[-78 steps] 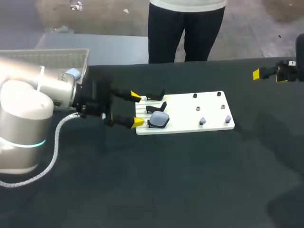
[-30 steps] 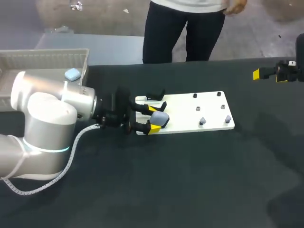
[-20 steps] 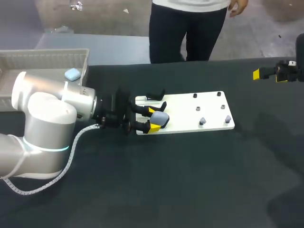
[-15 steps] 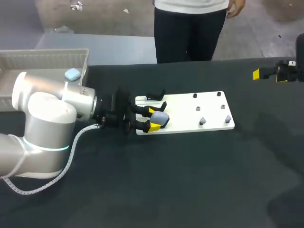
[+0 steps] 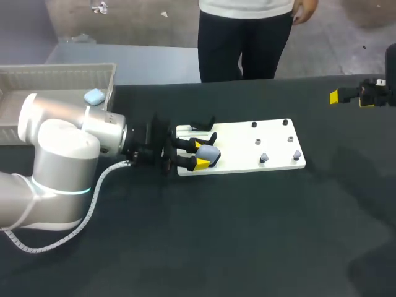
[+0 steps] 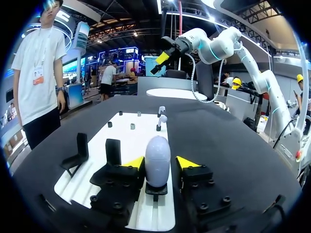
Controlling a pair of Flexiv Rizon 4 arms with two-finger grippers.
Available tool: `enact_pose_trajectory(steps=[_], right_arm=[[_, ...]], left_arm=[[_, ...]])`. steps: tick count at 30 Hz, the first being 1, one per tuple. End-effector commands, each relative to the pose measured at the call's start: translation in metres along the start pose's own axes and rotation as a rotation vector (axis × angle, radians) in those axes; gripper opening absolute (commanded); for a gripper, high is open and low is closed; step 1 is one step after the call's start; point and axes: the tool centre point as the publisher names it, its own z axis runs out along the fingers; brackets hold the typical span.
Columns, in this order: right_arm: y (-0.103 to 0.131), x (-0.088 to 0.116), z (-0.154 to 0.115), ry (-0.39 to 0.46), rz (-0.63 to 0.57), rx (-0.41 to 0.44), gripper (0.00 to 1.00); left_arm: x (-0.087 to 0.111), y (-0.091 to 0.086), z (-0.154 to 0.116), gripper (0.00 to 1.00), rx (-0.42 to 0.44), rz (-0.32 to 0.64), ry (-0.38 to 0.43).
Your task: Pick up each earbud case from the left stands, insert the matching earbuds, close the lid, and place the case in the box.
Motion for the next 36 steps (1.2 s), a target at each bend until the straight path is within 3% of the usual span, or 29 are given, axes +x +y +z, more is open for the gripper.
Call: enact_pose_trajectory(steps=[1,15,20,27,36], right_arm=[[-0.001,0.0,0.002,-0.001,-0.001,-0.002,1.0],[-0.001,0.0,0.002,-0.001,-0.001,-0.002,1.0],[-0.001,0.0,0.002,-0.001,-0.001,-0.002,1.0],[-0.001,0.0,0.002,-0.001,-0.001,-0.002,1.0],[-0.001,0.0,0.002,-0.001,-0.001,-0.002,1.0]], left_arm=[[0.002,0.002,0.002,0.37,0.003,0.003,-0.006],[0.003,0.004,0.002,0.25,0.015,0.003,-0.008],[0.005,0.005,0.002,0.0,0.02,-0.002,-0.008],[0.002,0.008,-0.001,0.0,0.018,0.007,-0.014],[-0.015,0.002,-0.014,0.0,0.001,0.008,-0.045]])
